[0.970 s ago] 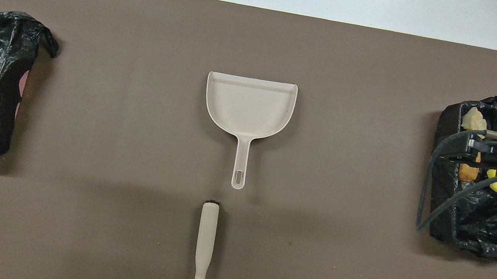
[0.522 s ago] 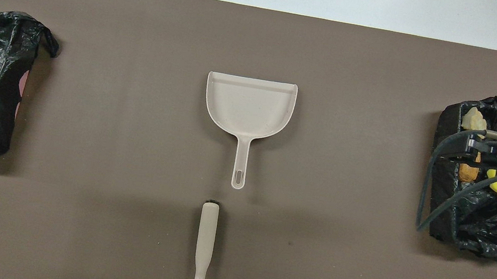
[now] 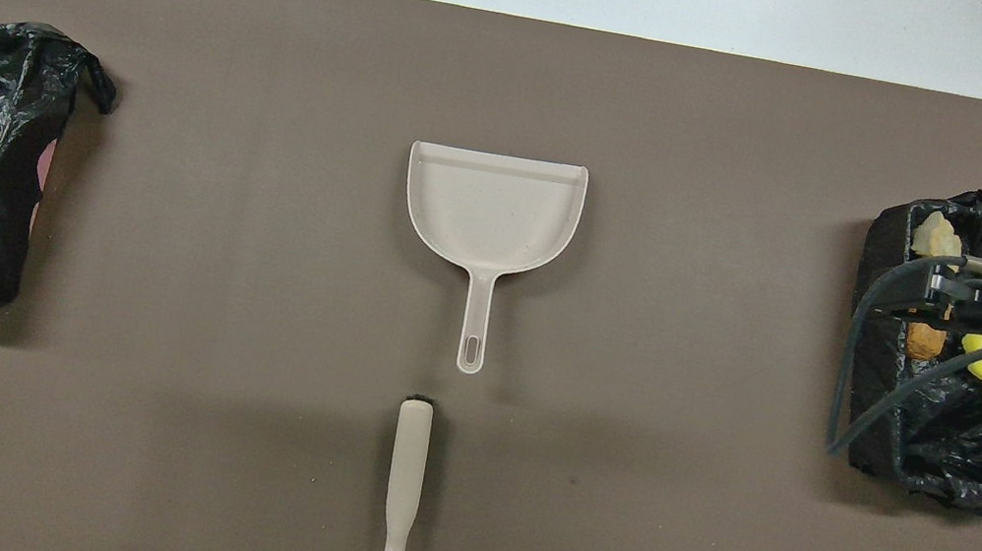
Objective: Sweep and dump trash in bin
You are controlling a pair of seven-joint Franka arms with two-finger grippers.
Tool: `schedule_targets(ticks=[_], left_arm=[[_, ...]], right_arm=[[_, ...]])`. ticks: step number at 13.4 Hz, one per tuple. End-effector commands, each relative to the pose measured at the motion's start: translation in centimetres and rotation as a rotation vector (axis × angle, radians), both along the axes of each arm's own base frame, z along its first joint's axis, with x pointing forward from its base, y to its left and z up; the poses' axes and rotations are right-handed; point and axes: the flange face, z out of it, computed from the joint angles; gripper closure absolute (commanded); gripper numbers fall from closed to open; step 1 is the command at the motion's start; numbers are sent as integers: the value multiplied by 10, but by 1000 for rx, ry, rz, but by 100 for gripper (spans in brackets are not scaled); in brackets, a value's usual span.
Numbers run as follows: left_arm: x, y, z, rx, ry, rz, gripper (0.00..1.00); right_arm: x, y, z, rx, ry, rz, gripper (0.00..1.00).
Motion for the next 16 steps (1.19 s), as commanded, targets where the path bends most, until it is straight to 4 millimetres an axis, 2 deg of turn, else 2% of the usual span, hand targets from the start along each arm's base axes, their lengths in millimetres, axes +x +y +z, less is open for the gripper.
schedule_targets(ticks=[1, 6, 12, 16], left_arm=[[-5, 4, 5, -5, 3, 7, 0], [-1, 3, 5, -5, -20, 7, 0], [-1, -9, 8, -6, -25, -21, 0], [-2, -2, 7, -7, -26, 8, 0]], right_arm=[[-1, -4, 1, 5, -6, 17, 0], [-1, -3, 1, 19, -4, 19, 0], [-1, -2, 1, 21, -4, 16, 0], [-1, -3, 1, 20, -3, 13, 0]])
